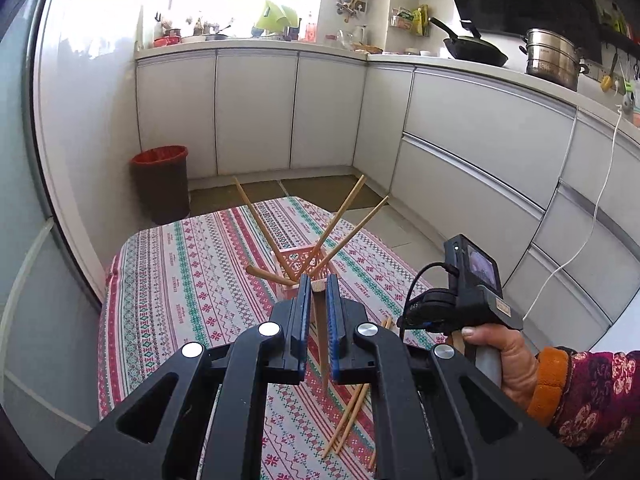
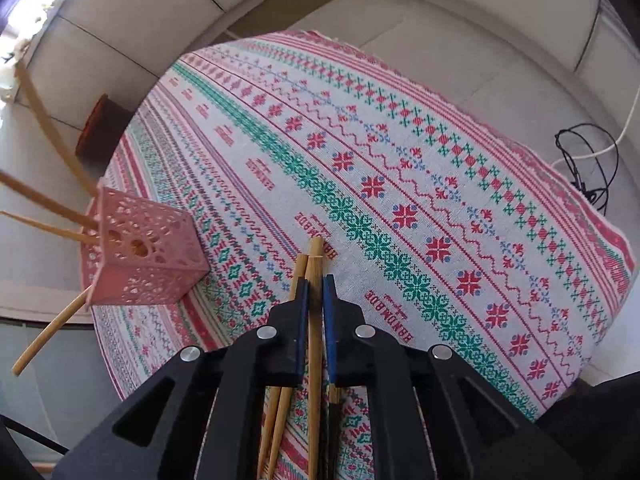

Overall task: Organize utensils
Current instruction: 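Lift the left tool's chopstick while the right tool grasps another from the pile, then carry both held chopsticks upright over the pink holder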

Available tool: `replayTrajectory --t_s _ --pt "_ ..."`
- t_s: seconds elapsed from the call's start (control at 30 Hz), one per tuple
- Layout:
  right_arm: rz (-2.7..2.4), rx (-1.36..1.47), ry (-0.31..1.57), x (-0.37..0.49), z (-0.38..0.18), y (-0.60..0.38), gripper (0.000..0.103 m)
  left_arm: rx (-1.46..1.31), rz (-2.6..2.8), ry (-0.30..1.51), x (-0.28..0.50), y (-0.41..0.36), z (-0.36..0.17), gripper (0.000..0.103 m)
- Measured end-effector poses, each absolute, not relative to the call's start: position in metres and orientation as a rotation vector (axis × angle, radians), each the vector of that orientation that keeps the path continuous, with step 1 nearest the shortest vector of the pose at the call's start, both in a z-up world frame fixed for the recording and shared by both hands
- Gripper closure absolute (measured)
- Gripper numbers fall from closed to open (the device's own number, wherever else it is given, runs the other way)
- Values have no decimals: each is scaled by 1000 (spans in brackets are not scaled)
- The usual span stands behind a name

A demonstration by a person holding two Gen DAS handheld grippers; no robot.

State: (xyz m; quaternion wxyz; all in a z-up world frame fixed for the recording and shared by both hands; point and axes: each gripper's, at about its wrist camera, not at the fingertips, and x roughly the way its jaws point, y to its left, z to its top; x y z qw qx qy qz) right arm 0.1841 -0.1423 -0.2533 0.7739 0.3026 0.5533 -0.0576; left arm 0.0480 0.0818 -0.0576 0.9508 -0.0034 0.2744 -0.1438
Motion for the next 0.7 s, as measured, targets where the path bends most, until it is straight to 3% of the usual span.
replayTrajectory --t_s 0.43,0.53,0.57,0.6,0.7 --pt "81 521 868 102 -118 -165 96 -169 -262 614 42 92 -37 95" --pt "111 520 830 93 -104 -169 95 -349 -181 808 62 121 -62 91" --pt "119 516 816 89 -101 -169 95 -426 -161 911 71 132 -79 80" --pt "125 511 808 86 -99 -171 95 -519 -124 1025 79 144 -102 75" --pt "152 518 794 82 -98 -174 95 -741 44 1242 84 179 -171 69"
